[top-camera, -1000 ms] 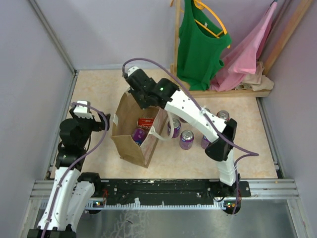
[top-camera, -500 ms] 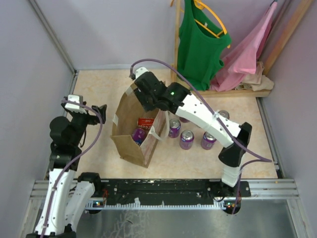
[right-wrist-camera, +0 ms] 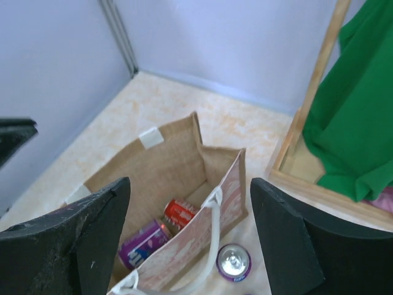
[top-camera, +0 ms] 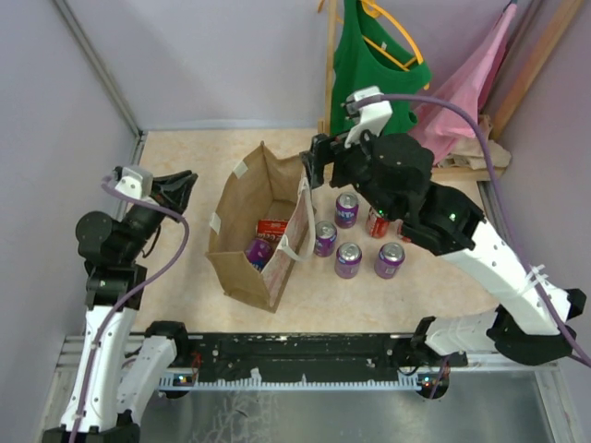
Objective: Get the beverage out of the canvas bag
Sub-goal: Take out the drink from the canvas bag.
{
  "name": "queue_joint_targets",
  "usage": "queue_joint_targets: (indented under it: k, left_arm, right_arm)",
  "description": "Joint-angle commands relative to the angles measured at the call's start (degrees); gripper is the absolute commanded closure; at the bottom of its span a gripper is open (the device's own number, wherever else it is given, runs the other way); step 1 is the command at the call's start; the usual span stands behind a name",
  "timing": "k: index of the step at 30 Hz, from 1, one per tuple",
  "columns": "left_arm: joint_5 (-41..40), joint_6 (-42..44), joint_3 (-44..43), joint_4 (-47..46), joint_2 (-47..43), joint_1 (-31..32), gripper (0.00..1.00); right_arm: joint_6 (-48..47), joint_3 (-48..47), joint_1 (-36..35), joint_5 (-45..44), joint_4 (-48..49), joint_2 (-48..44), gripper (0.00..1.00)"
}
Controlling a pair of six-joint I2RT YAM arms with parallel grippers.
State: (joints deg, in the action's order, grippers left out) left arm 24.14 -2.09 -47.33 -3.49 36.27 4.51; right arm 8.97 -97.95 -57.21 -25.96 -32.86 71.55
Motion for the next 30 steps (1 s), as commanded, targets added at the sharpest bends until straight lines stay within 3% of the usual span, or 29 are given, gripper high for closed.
queue_joint_targets:
  k: [1,5,8,13,14,16,21,24,27,30]
  left_arm:
    - [13.6,-1.0,-0.8,-5.3,3.6,0.3,0.80]
    - [12.8,0.8,-0.9,-3.2,5.5,0.2,0.87]
    - [12.2,4.5,-0.2,-2.7,6.8,0.2,0.85]
    - [14.0,16.3,1.2,-1.3,8.9,0.2,0.84]
    - [12.3,18.0,1.9,-2.2,8.5,0.2,0.84]
    - [7.0,20.8,3.0,-3.9,6.9,0.1,0.83]
    - [-18.8,24.2,5.4,-2.9,1.1,-0.2,0.77]
    - [-27.8,22.6,5.5,2.9,0.6,-1.0,0.72]
    - [-33.2,17.3,5.2,8.5,2.6,-3.6,0.71]
    - [-36.5,11.5,6.4,7.0,3.3,-9.9,0.69]
  right_arm:
    - [-2.9,1.1,-0.4,-4.9,4.3,-0.5,0.20]
    - [-8.3,-0.6,-0.5,-6.7,7.2,-0.2,0.17]
    - [-15.8,0.1,-0.4,-11.1,14.1,-0.1,0.16]
    - [-39.2,15.8,-0.4,-15.5,46.4,-7.0,0.10]
    - [-45.3,18.3,-0.4,-14.2,53.8,-8.3,0.10]
    - [-51.7,19.8,-0.1,-12.0,58.9,-10.7,0.10]
    - [-59.2,11.3,-0.1,-6.0,53.5,-12.7,0.10]
    - [-62.2,9.3,1.7,-0.2,59.1,-11.0,0.08]
    - [-58.2,4.5,10.8,6.2,60.5,-5.5,0.08]
    - [-50.7,-3.2,20.6,11.6,56.0,2.4,0.08]
